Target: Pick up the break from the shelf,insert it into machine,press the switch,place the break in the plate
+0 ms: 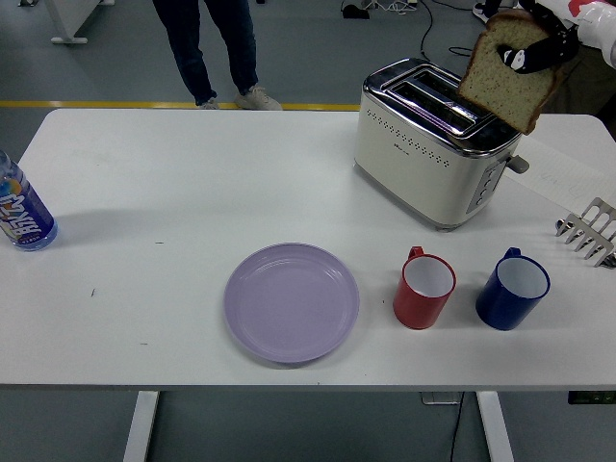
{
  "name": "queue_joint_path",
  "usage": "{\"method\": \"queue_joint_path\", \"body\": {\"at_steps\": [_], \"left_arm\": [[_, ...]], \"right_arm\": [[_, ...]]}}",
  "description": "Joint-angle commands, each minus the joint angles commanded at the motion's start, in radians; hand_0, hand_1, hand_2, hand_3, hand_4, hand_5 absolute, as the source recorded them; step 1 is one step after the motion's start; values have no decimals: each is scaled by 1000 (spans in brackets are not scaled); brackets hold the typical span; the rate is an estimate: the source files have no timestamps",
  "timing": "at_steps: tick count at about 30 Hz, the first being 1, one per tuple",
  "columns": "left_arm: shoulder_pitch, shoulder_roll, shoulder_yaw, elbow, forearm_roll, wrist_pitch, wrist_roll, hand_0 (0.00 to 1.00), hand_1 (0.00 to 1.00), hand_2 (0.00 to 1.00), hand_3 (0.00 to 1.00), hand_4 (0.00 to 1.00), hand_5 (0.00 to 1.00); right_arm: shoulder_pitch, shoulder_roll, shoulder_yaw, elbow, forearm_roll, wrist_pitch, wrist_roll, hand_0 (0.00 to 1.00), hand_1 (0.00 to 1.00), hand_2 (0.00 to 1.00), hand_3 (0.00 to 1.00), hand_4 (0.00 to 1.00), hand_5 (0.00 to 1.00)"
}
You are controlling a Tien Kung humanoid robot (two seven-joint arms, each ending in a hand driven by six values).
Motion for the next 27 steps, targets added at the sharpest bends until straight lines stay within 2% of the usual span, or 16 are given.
{"method": "queue_joint_path", "body": {"at_steps": [27], "left_arm": [[-5,3,8,0,-1,1,1,630,486,462,545,339,801]], "right_arm": [[120,133,-60,-176,3,-1,2,165,239,450,473,582,56]]}}
